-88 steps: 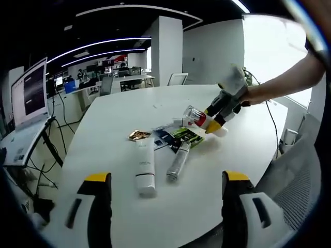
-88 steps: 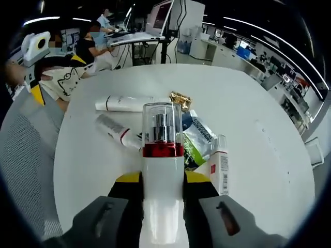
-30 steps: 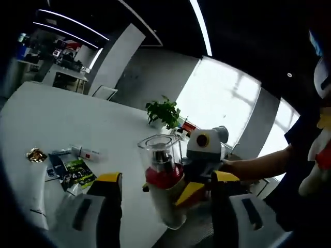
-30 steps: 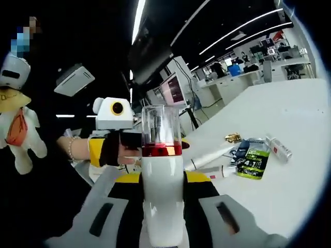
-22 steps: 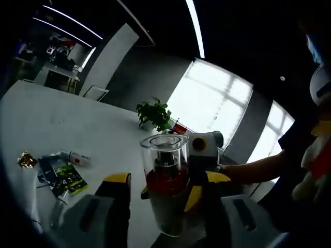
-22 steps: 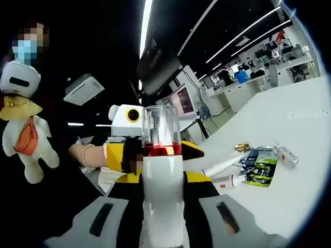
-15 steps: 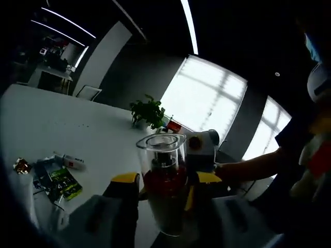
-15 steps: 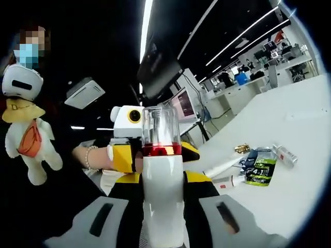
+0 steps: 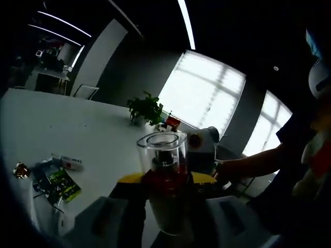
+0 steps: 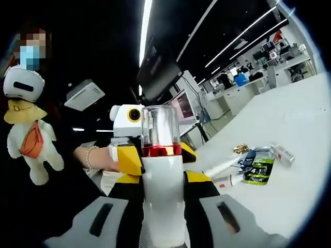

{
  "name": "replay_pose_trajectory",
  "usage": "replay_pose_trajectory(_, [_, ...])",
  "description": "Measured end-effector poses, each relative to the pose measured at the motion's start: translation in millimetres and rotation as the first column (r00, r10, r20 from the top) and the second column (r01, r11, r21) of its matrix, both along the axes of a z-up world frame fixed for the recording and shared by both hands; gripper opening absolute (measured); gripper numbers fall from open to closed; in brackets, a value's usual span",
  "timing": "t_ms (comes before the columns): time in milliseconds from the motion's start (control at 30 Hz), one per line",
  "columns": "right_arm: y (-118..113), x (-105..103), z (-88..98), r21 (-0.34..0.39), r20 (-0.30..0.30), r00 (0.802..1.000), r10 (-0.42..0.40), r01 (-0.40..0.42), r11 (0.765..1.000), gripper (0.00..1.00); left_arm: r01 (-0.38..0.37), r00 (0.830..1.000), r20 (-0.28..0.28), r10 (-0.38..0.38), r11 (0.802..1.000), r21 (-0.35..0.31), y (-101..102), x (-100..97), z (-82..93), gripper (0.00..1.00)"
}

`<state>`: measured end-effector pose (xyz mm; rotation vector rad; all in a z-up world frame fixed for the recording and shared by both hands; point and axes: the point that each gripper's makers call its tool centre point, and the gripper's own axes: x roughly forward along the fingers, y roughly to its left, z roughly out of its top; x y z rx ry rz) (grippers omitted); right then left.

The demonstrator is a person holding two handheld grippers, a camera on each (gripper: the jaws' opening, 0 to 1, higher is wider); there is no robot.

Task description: Arrange the skincare products in the storage area until every visible bottle or jar stands upright without overlapping.

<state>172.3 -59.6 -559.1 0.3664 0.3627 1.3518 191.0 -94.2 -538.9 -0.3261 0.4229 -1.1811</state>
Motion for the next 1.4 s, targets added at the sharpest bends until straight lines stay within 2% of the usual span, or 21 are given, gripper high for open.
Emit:
replay_pose_trajectory(100, [-3, -1, 2.2, -0.024, 0.023, 1.000, -0.003, 0.003, 1.000, 0.30, 0.044, 0.998, 0.038, -0.045, 0.999, 0.032, -6, -2.7, 3.3, 0.25])
replay_pose_trajectory(200, [-8, 0, 9.4, -0.025, 0.050, 0.999, -0.017, 0.018, 1.000, 0.30, 0.079, 0.996, 0.047, -0.081, 0.996, 0.042, -13, -2.4, 11.9, 0.25])
replay_pose_trajectory(267, [-12, 4, 15.3, -0.031, 0.085, 0.996, -0.036, 0.039, 0.999, 0.30, 0.094, 0.993, 0.063, -0.097, 0.994, 0.053, -18, -0.6, 17.7, 0.25])
replay_pose_trajectory(333, [-17, 11, 20.3, -0.050, 0.152, 0.986, -0.061, 0.070, 0.996, 0.30, 0.109, 0.988, 0.105, -0.117, 0.991, 0.079, -23, 1.8, 22.9, 0.25])
replay_pose_trajectory(467, [-24, 16, 23.9, -0.103, 0.197, 0.978, -0.070, 0.091, 0.991, 0.31, 0.124, 0.979, 0.148, -0.142, 0.985, 0.121, -33, 6.0, 28.4, 0.25])
replay_pose_trajectory(567, [-28, 19, 21.5, -0.130, 0.213, 0.974, -0.072, 0.101, 0.986, 0.31, 0.132, 0.971, 0.179, -0.161, 0.978, 0.165, -39, 8.9, 27.3, 0.25])
replay_pose_trajectory(767, [-35, 19, 16.1, -0.159, 0.233, 0.971, -0.059, 0.097, 0.982, 0.30, 0.147, 0.964, 0.189, -0.186, 0.968, 0.201, -46, 7.6, 24.2, 0.25])
replay_pose_trajectory(867, [-38, 16, 8.7, -0.188, 0.235, 0.971, -0.034, 0.080, 0.979, 0.30, 0.157, 0.953, 0.220, -0.210, 0.959, 0.234, -47, 4.5, 24.7, 0.25])
replay_pose_trajectory(1000, [-40, 13, 4.2, -0.197, 0.249, 0.968, -0.033, 0.084, 0.977, 0.29, 0.164, 0.946, 0.237, -0.220, 0.958, 0.237, -46, 6.5, 26.3, 0.25])
replay_pose_trajectory(1100, [-43, 19, 4.6, -0.208, 0.290, 0.956, -0.042, 0.106, 0.972, 0.28, 0.161, 0.942, 0.253, -0.219, 0.959, 0.233, -47, 9.6, 25.9, 0.25])
replay_pose_trajectory(1167, [-46, 26, 0.4, -0.257, 0.342, 0.939, -0.044, 0.139, 0.956, 0.28, 0.155, 0.940, 0.261, -0.219, 0.957, 0.246, -48, 12.9, 22.5, 0.25])
replay_pose_trajectory(1200, [-48, 29, -2.7, -0.289, 0.383, 0.923, -0.037, 0.158, 0.944, 0.28, 0.154, 0.938, 0.265, -0.222, 0.955, 0.254, -48, 11.8, 22.8, 0.25])
replay_pose_trajectory(1267, [-50, 32, -6.4, -0.314, 0.410, 0.911, -0.032, 0.174, 0.933, 0.28, 0.152, 0.933, 0.276, -0.231, 0.948, 0.279, -52, 10.8, 19.9, 0.25])
replay_pose_trajectory(1400, [-55, 34, -14.5, -0.308, 0.403, 0.915, -0.036, 0.173, 0.935, 0.28, 0.163, 0.934, 0.262, -0.243, 0.943, 0.291, -56, 14.2, 12.0, 0.25])
